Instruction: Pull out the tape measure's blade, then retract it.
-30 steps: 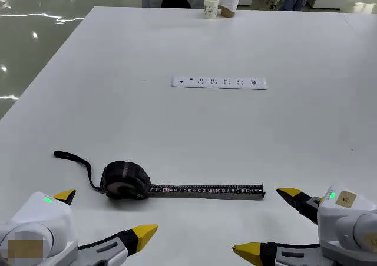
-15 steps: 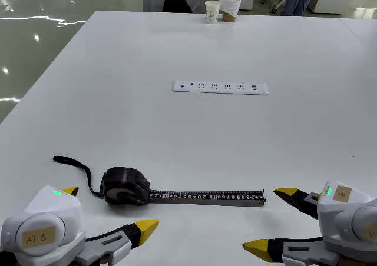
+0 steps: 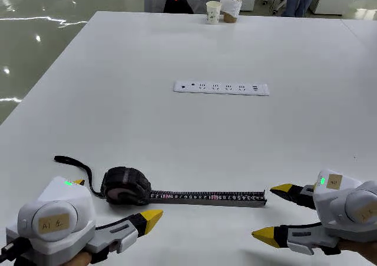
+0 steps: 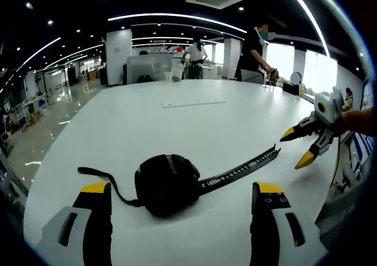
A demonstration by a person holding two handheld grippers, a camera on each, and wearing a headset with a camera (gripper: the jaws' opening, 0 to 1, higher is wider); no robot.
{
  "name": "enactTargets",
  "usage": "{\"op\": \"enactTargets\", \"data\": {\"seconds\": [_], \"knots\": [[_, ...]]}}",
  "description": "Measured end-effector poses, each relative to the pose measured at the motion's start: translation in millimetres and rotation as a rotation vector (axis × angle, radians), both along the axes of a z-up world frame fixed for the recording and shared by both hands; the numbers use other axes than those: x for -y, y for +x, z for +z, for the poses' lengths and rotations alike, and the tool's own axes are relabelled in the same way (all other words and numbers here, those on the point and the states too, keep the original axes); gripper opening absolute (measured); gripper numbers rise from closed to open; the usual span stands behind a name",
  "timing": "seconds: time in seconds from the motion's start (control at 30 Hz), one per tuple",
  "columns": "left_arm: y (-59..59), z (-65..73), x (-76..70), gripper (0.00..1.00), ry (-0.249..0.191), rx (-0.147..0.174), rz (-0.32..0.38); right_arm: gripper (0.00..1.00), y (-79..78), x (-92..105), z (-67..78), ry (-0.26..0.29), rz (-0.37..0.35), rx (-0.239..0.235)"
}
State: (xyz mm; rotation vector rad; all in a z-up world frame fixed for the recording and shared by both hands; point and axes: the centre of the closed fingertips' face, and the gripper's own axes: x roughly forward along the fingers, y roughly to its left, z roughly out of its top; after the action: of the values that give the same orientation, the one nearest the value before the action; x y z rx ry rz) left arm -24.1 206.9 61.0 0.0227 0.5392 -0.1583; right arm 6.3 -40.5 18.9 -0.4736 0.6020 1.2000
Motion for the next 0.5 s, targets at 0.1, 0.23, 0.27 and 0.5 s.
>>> {"op": "enactTargets", "data": {"seconds": [0.1, 0.23, 0.27, 0.5], "knots": [[1.6, -1.8, -0.6, 0.96, -0.017, -0.004, 0.013, 0.53, 3.9, 1.2, -2.4, -0.012, 0.014, 0.001], [2.4, -4.2, -2.3, 0.96, -0.008, -0.007, 0.026, 0.48, 8.4, 2.0, -4.2, -0.035, 0.044, 0.004], [2.7, -4.9, -2.3, 0.96, -0.012, -0.009, 0.028, 0.48, 9.6, 2.1, -4.7, -0.039, 0.050, 0.006], [8.9, -4.6, -4.2, 0.95, -0.010, -0.007, 0.035, 0.44, 19.9, 2.4, -8.6, -0.067, 0.090, 0.013]]}}
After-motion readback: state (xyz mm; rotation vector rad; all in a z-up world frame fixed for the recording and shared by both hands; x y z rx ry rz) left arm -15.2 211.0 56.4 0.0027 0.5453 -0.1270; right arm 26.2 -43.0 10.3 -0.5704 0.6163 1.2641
